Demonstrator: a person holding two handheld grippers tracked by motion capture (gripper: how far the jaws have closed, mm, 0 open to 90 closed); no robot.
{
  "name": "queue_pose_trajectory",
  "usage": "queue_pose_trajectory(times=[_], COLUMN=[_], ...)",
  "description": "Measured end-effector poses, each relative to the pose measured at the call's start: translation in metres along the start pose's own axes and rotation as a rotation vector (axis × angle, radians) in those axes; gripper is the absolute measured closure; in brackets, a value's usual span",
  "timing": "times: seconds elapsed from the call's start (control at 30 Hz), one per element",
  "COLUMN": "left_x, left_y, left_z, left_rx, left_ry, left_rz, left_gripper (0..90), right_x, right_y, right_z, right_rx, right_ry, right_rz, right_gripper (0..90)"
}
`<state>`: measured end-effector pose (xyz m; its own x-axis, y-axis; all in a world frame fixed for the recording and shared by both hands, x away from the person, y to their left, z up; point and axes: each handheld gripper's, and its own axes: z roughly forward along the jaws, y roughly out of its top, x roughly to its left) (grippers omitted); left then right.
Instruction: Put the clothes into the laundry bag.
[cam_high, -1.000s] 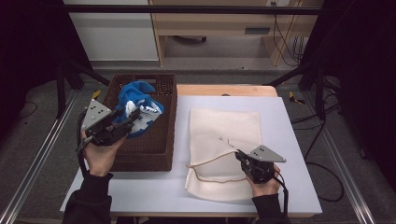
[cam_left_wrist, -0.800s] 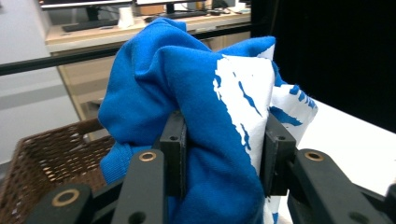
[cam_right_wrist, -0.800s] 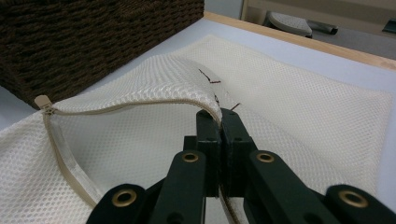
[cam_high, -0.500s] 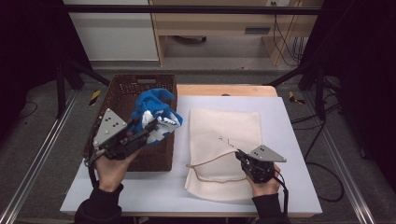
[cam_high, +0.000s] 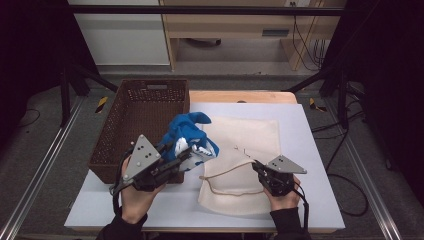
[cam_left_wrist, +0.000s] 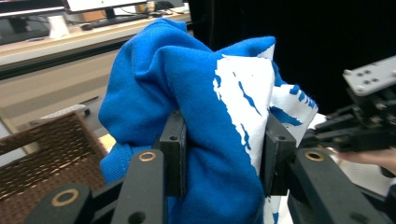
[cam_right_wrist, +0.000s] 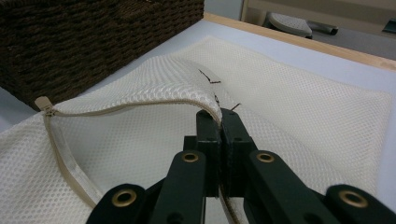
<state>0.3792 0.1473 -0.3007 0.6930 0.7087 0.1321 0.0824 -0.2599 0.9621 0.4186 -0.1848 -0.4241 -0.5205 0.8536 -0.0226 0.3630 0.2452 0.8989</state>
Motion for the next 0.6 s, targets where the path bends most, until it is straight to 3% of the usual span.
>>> queue_pose_trajectory(times=[0.17, 0.33, 0.6], left_x=[-0.016, -0.041, -0.068], left_y=[-0.005, -0.021, -0.043], left_z=[0.004, 0.015, 0.03], left_rx=[0.016, 0.051, 0.114], left_ry=[-0.05, -0.12, -0.203], left_rz=[-0.002, 0.004, 0.0], left_gripper=[59.6, 59.6, 59.6], right_x=[0.0, 0.0, 0.0], right_y=[0.0, 0.0, 0.0], right_z=[0.0, 0.001, 0.001], right_rx=[-0.001, 0.0, 0.0], right_ry=[0.001, 0.0, 0.001], right_rz=[0.004, 0.002, 0.006], right_gripper=[87.8, 87.9, 87.8])
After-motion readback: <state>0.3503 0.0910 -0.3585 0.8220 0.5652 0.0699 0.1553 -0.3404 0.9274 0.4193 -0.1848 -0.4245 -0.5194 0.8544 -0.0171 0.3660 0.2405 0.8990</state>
